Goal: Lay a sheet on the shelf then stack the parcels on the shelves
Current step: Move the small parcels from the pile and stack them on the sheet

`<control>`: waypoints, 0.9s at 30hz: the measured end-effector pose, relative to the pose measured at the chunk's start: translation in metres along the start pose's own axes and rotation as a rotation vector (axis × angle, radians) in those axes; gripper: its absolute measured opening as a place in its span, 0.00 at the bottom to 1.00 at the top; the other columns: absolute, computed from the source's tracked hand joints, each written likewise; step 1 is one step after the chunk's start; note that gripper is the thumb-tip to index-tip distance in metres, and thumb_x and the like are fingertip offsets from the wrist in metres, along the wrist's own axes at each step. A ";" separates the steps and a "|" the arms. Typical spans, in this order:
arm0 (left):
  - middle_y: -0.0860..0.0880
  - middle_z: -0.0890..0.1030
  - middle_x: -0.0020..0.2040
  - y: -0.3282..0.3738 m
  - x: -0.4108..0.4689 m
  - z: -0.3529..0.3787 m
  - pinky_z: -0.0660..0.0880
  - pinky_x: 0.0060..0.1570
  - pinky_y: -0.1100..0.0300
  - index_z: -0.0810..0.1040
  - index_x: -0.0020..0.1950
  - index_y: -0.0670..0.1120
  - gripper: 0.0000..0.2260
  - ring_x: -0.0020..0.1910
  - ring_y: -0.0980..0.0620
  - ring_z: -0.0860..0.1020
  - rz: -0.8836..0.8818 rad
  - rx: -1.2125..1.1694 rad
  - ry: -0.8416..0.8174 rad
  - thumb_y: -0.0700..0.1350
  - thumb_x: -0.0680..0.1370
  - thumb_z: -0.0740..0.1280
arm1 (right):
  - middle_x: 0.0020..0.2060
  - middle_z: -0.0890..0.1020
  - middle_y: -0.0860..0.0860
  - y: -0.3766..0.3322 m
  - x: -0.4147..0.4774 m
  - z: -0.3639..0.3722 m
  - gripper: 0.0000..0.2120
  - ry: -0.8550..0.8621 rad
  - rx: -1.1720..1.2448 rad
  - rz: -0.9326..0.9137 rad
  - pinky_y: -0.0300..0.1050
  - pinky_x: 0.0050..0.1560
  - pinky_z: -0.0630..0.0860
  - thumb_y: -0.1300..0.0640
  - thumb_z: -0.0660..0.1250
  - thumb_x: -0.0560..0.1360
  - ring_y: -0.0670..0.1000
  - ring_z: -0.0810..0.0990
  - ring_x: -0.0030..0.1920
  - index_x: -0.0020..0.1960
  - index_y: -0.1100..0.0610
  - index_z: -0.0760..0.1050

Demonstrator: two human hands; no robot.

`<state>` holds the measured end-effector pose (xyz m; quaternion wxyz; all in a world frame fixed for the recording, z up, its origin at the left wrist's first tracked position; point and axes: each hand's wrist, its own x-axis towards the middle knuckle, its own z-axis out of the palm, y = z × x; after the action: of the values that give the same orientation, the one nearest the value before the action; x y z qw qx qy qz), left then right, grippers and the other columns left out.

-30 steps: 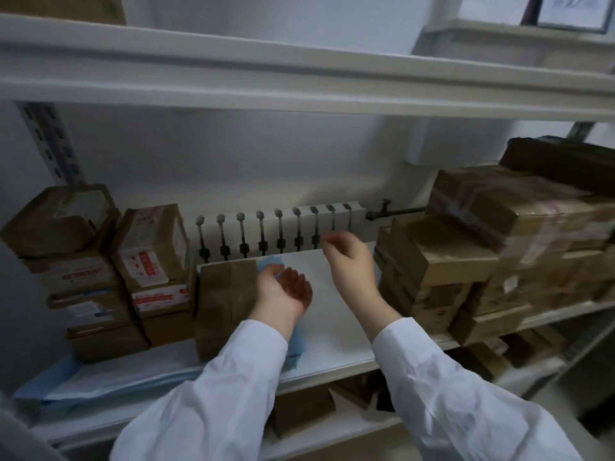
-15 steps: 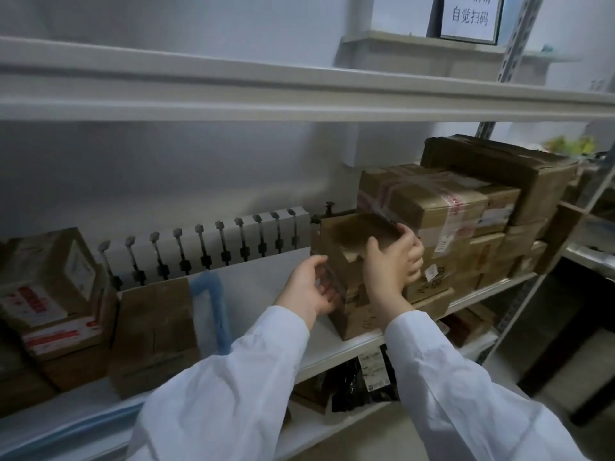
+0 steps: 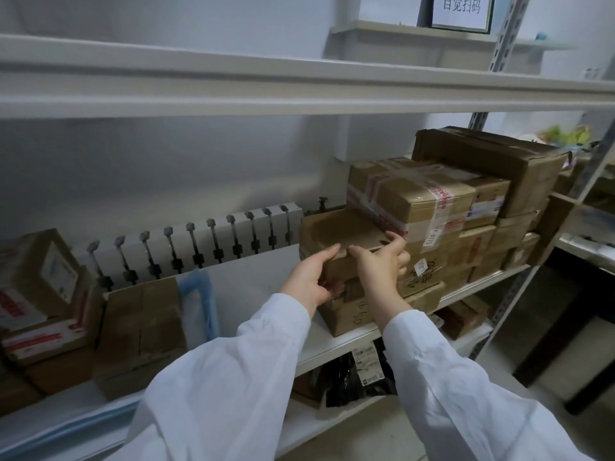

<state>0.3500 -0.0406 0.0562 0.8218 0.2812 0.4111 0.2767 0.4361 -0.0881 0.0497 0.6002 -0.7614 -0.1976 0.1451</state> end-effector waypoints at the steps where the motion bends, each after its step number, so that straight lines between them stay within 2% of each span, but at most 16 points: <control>1: 0.40 0.76 0.51 0.001 0.000 -0.001 0.78 0.44 0.52 0.74 0.53 0.44 0.17 0.50 0.42 0.74 0.011 -0.024 0.007 0.44 0.69 0.76 | 0.69 0.60 0.57 0.002 -0.001 0.000 0.30 0.010 0.045 -0.029 0.54 0.67 0.63 0.54 0.69 0.72 0.59 0.59 0.69 0.69 0.53 0.58; 3: 0.40 0.75 0.52 0.003 0.000 -0.005 0.78 0.46 0.54 0.74 0.49 0.45 0.13 0.49 0.42 0.74 0.032 -0.137 0.008 0.44 0.70 0.75 | 0.67 0.63 0.56 0.003 0.000 -0.001 0.24 0.056 0.193 -0.048 0.57 0.68 0.63 0.53 0.66 0.75 0.58 0.63 0.67 0.67 0.53 0.61; 6: 0.40 0.74 0.55 0.009 0.001 -0.018 0.77 0.44 0.55 0.73 0.50 0.47 0.12 0.52 0.42 0.74 0.077 -0.308 -0.009 0.46 0.72 0.73 | 0.68 0.63 0.56 0.003 0.006 0.001 0.22 0.102 0.319 0.128 0.56 0.68 0.64 0.53 0.62 0.77 0.59 0.65 0.68 0.69 0.53 0.60; 8: 0.41 0.74 0.55 0.012 0.003 -0.026 0.76 0.45 0.55 0.72 0.51 0.46 0.12 0.53 0.42 0.74 0.095 -0.383 -0.029 0.47 0.73 0.72 | 0.71 0.61 0.57 0.006 0.010 0.006 0.26 0.085 0.292 0.275 0.55 0.68 0.63 0.51 0.63 0.77 0.60 0.62 0.70 0.72 0.53 0.57; 10: 0.40 0.75 0.55 0.014 0.004 -0.034 0.76 0.48 0.54 0.72 0.52 0.45 0.13 0.54 0.42 0.74 0.092 -0.414 -0.036 0.48 0.74 0.71 | 0.72 0.59 0.58 0.009 0.010 0.014 0.35 0.045 0.221 0.437 0.57 0.70 0.63 0.47 0.67 0.74 0.61 0.61 0.71 0.74 0.55 0.53; 13: 0.39 0.75 0.55 0.013 0.005 -0.044 0.75 0.48 0.52 0.71 0.59 0.41 0.19 0.52 0.42 0.75 0.052 -0.414 -0.040 0.49 0.73 0.71 | 0.71 0.65 0.59 0.016 0.007 0.028 0.46 0.005 0.315 0.655 0.59 0.67 0.66 0.43 0.73 0.67 0.63 0.66 0.69 0.75 0.56 0.53; 15: 0.39 0.75 0.56 0.013 0.005 -0.049 0.74 0.49 0.50 0.70 0.59 0.40 0.20 0.52 0.42 0.74 0.031 -0.412 -0.036 0.49 0.74 0.70 | 0.65 0.73 0.58 0.022 0.004 0.034 0.44 -0.066 0.482 0.693 0.59 0.61 0.69 0.43 0.76 0.63 0.61 0.73 0.64 0.73 0.56 0.61; 17: 0.39 0.75 0.55 0.014 0.004 -0.055 0.73 0.51 0.50 0.70 0.59 0.39 0.20 0.52 0.42 0.74 0.013 -0.419 -0.047 0.49 0.74 0.70 | 0.62 0.77 0.56 0.027 0.000 0.038 0.42 -0.158 0.529 0.720 0.60 0.63 0.68 0.41 0.76 0.62 0.60 0.75 0.62 0.70 0.55 0.66; 21: 0.39 0.75 0.56 0.017 0.002 -0.065 0.71 0.55 0.47 0.70 0.60 0.39 0.20 0.53 0.40 0.75 -0.012 -0.396 -0.049 0.49 0.75 0.69 | 0.67 0.73 0.58 0.030 0.001 0.037 0.40 -0.247 0.530 0.818 0.63 0.71 0.59 0.43 0.74 0.66 0.62 0.68 0.68 0.71 0.57 0.64; 24: 0.38 0.74 0.58 0.018 0.002 -0.072 0.70 0.55 0.44 0.70 0.63 0.40 0.21 0.56 0.38 0.74 -0.006 -0.408 -0.039 0.48 0.74 0.69 | 0.67 0.73 0.59 0.028 0.001 0.037 0.36 -0.220 0.554 0.805 0.63 0.71 0.60 0.47 0.73 0.69 0.62 0.69 0.68 0.71 0.58 0.63; 27: 0.38 0.74 0.56 0.020 -0.001 -0.079 0.73 0.55 0.45 0.71 0.62 0.41 0.18 0.53 0.38 0.74 0.043 -0.437 -0.034 0.46 0.75 0.68 | 0.66 0.73 0.58 0.026 -0.003 0.042 0.40 -0.148 0.580 0.787 0.66 0.69 0.61 0.47 0.75 0.66 0.62 0.70 0.67 0.72 0.56 0.63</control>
<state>0.2792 -0.0093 0.0306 0.8640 0.1097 0.3214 0.3717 0.4177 -0.0587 0.0141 0.6712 -0.5676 0.1113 0.4636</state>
